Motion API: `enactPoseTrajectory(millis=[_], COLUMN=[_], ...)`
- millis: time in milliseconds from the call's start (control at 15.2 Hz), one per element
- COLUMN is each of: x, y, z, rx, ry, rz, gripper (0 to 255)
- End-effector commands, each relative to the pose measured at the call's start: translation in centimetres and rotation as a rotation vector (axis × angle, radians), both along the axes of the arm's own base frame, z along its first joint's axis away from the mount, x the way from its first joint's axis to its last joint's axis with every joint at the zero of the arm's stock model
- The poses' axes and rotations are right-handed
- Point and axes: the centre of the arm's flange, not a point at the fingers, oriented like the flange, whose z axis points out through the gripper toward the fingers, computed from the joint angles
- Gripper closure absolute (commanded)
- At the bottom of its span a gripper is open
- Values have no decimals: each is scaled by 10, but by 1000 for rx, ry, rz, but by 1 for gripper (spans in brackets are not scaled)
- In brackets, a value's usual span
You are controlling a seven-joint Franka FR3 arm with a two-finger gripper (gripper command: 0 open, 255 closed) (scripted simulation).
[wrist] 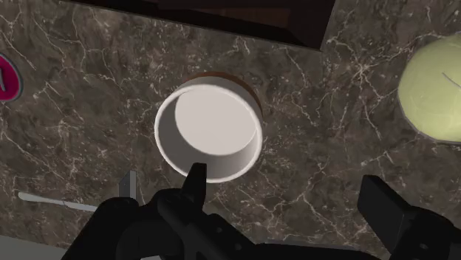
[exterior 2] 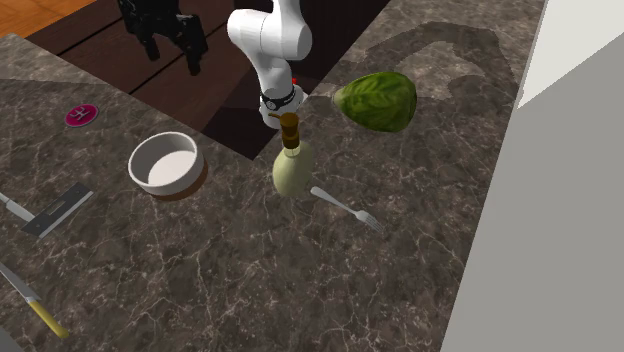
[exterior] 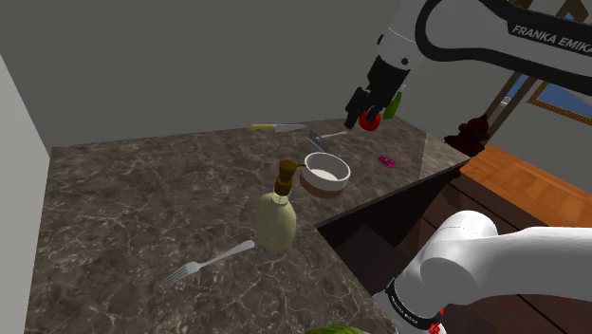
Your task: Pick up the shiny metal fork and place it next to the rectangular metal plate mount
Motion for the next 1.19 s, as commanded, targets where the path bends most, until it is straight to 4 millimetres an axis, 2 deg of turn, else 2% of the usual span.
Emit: enactPoseTrajectory(millis=[0, 594, 1122], x=[0, 47, 68], y=[0, 89, 174], z=[0, -57, -110], rx=[0, -18, -33], ry=[0, 5, 10], rz=[0, 251, 473], gripper=[0, 0, 0])
